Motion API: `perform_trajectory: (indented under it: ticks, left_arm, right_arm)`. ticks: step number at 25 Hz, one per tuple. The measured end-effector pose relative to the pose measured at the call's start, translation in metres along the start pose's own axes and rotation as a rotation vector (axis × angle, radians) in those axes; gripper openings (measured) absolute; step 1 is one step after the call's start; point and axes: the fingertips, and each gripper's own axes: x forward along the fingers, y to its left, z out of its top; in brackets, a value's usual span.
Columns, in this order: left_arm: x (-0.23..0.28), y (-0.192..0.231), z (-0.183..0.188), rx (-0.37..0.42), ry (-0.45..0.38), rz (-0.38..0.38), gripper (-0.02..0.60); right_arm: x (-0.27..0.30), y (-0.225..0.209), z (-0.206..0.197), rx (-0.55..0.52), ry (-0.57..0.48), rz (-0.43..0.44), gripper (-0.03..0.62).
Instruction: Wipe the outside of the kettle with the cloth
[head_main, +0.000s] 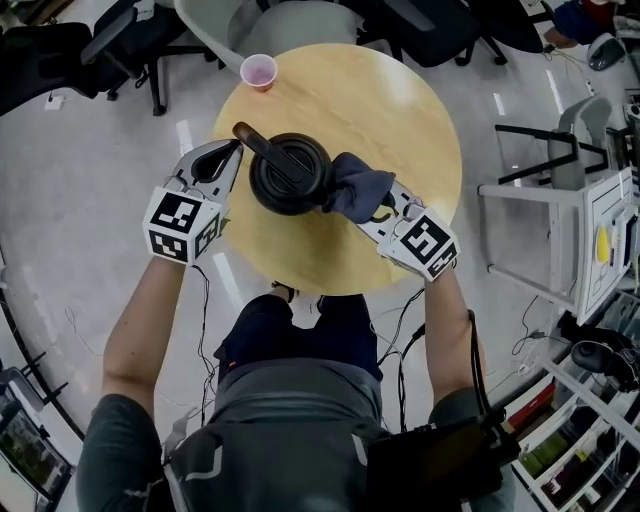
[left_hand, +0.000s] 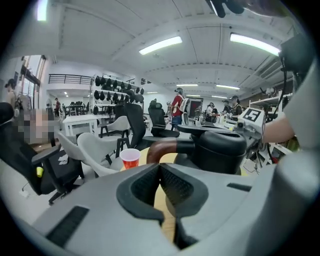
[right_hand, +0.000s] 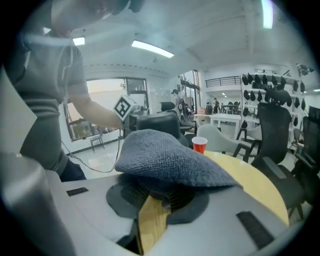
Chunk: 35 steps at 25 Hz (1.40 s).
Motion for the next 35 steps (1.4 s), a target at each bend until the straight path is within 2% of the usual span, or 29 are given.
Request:
perform_trajectory:
  ticks: [5, 10, 14, 17, 19, 23, 29, 35]
  left_arm:
    - [-0.025, -0.005, 0.006, -0.055, -0.049, 0.072, 0.009]
    - [-0.047, -0.027, 0.022, -0.132, -0.106, 0.166, 0.009]
    - [-0.053, -0.049, 0.021, -0.229, -0.136, 0.275, 0.009]
    - [-0.057, -0.053, 0.019, -0.288, -0.161, 0.385, 0.009]
    - [-0.059, -0.058, 0.021, -0.331, -0.185, 0.434, 0.009]
    - [-0.063, -0.072, 0.022, -0.304, -0.198, 0.495, 0.009]
    - [-0.070, -0.082, 0.011, -0.352, -0.228, 0.610, 0.009]
    - [-0.074, -0.092, 0.005, -0.379, -0.241, 0.647, 0.009]
  right_arm:
    - [-0.018, 0.005, 0.045, -0.081, -0.057, 0.063, 0.094]
    - [-0.017, 0.001, 0.052, -0.156, -0.078, 0.168, 0.094]
    - [-0.008, -0.004, 0.033, -0.200, -0.102, 0.261, 0.094]
    - [-0.008, -0.009, 0.028, -0.190, -0.151, 0.317, 0.092]
    - [-0.010, -0.013, 0.019, -0.193, -0.136, 0.345, 0.092]
    - [0.008, -0.018, -0.016, -0.228, -0.065, 0.372, 0.092]
    - [0.033, -0.028, -0.053, -0.212, -0.018, 0.430, 0.092]
    - [0.053, -0.036, -0.081, -0.249, 0.075, 0.453, 0.092]
